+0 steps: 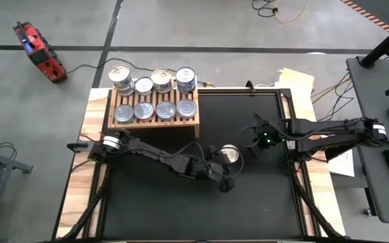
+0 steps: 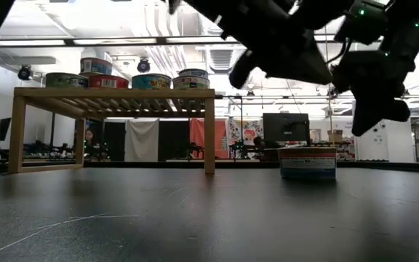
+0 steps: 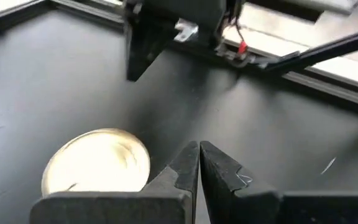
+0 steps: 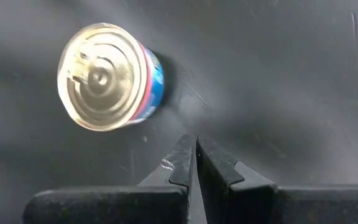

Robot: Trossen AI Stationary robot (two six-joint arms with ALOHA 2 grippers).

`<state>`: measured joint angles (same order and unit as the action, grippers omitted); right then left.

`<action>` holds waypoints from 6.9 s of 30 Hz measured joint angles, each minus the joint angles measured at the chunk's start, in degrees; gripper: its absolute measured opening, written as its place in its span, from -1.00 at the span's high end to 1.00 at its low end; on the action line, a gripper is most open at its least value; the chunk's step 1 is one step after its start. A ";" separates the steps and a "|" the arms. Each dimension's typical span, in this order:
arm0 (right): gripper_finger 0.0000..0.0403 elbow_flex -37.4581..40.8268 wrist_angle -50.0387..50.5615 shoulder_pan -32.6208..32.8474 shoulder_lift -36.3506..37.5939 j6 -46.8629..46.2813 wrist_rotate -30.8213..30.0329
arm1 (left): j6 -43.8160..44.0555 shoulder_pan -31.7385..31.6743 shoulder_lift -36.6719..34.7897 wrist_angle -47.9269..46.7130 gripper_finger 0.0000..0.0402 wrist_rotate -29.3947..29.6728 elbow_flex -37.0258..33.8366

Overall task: Stack canned seafood by type on shelf
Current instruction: Stack the blue pink tuna can on top of the other blue pink tuna can on the shelf

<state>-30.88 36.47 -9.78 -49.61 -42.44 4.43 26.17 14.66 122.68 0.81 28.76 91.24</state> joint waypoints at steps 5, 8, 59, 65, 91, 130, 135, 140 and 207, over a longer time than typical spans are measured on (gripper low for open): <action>0.94 2.14 -1.88 0.00 -0.06 -1.42 0.33 | -0.10 -0.83 2.88 5.27 1.00 -0.87 0.00; 0.94 2.53 -2.55 0.00 0.00 -2.00 0.48 | 0.46 -1.11 3.40 5.26 1.00 0.71 -0.02; 0.94 3.79 -7.51 0.00 -0.06 -5.73 -3.95 | -9.73 -6.80 2.99 -9.90 1.00 -6.79 -0.50; 0.94 3.90 -12.63 0.00 -0.04 -5.67 -1.42 | -6.45 -6.83 2.99 -9.84 1.00 -6.59 -1.60; 0.93 20.28 -45.52 0.00 0.00 -15.71 9.62 | -1.04 -5.75 2.88 -7.09 1.00 -6.67 -4.02; -0.49 16.60 -44.06 0.04 -4.96 -11.45 9.08 | 4.88 -3.79 2.88 -7.04 1.00 -3.62 -5.13; -0.56 16.58 -44.86 0.04 -7.32 -11.55 9.33 | 4.88 -3.77 2.88 -7.05 1.00 -3.62 -5.14; -0.58 16.58 -46.80 0.04 -9.61 -11.58 10.76 | 5.54 -3.61 2.88 -7.25 1.00 -3.61 -5.14; -0.57 3.30 -33.12 0.90 -24.09 24.32 9.93 | 11.68 -2.85 3.07 -8.29 1.00 -3.87 -6.99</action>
<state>-27.58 3.35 -8.88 -73.69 -18.12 14.36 37.85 11.81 125.75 -7.49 24.89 84.25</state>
